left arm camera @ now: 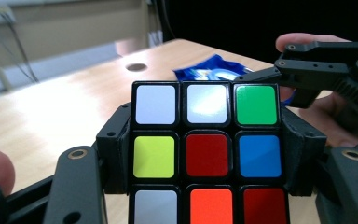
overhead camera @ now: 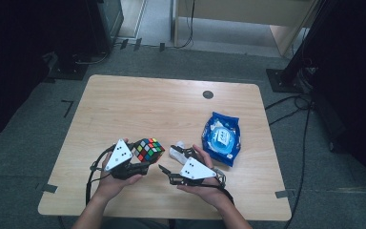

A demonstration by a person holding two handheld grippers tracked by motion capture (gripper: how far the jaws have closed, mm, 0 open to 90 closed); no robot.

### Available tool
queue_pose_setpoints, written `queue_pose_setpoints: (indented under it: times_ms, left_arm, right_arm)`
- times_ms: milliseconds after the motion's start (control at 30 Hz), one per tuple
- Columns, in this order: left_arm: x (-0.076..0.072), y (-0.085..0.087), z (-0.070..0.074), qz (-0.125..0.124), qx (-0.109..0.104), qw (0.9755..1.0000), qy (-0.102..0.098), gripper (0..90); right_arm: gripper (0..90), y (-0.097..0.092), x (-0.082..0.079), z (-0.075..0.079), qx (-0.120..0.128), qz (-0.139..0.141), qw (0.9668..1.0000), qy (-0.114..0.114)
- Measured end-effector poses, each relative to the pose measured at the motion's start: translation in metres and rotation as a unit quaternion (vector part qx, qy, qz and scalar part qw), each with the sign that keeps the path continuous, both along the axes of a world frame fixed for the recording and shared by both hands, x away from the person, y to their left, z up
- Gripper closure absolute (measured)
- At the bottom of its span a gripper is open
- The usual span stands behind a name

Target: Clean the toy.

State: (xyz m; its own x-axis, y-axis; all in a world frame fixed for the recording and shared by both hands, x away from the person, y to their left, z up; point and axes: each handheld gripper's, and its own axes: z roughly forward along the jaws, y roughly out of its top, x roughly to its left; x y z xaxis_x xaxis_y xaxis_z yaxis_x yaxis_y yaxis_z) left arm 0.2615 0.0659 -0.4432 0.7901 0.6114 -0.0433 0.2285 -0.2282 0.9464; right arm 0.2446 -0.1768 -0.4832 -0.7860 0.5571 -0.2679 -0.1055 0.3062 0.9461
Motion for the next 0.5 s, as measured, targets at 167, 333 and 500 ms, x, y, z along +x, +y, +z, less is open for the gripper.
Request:
queue_pose_setpoints:
  times_ms: [167, 333, 500]
  left_arm:
    - [0.004, -0.005, 0.0, 0.0, -0.009, 0.999, 0.043, 34.3]
    - [0.003, -0.011, 0.002, -0.013, -0.006, 0.9983, 0.057, 34.2]
    - [0.002, -0.019, 0.001, -0.021, -0.006, 0.9967, 0.078, 34.2]
  right_arm:
    - [22.4, 0.013, -0.006, -0.003, -0.03, 0.008, 0.9988, -0.039]
    - [20.3, 0.021, -0.009, -0.008, -0.058, -0.007, 0.9959, -0.069]
    - [29.6, 0.024, -0.01, -0.01, -0.075, -0.032, 0.9911, -0.105]
